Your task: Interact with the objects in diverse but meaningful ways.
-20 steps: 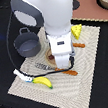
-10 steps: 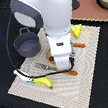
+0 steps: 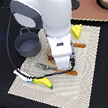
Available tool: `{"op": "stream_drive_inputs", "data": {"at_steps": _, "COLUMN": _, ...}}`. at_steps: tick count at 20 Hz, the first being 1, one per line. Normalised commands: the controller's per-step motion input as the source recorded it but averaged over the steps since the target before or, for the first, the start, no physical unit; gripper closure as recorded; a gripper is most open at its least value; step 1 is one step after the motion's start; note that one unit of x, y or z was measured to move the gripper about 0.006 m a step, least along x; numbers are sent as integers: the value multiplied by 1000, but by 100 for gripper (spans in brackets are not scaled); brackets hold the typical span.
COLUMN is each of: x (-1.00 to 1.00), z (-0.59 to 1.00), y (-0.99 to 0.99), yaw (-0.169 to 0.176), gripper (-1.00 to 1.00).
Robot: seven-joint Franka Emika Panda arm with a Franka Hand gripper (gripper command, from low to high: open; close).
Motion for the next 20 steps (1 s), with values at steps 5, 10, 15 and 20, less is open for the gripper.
{"op": "stream_drive_inputs", "data": {"at_steps": 5, "x": -74, "z": 591, "y": 356, "yaw": 51, "gripper": 100}}
{"op": "stream_drive_inputs", "data": {"at_steps": 10, "x": -388, "z": 1000, "y": 291, "yaw": 16, "gripper": 100}}
{"op": "stream_drive_inputs", "data": {"at_steps": 15, "x": -759, "z": 890, "y": 293, "yaw": 26, "gripper": 100}}
{"op": "stream_drive_inputs", "data": {"at_steps": 20, "x": -961, "z": 623, "y": 177, "yaw": 0, "gripper": 100}}
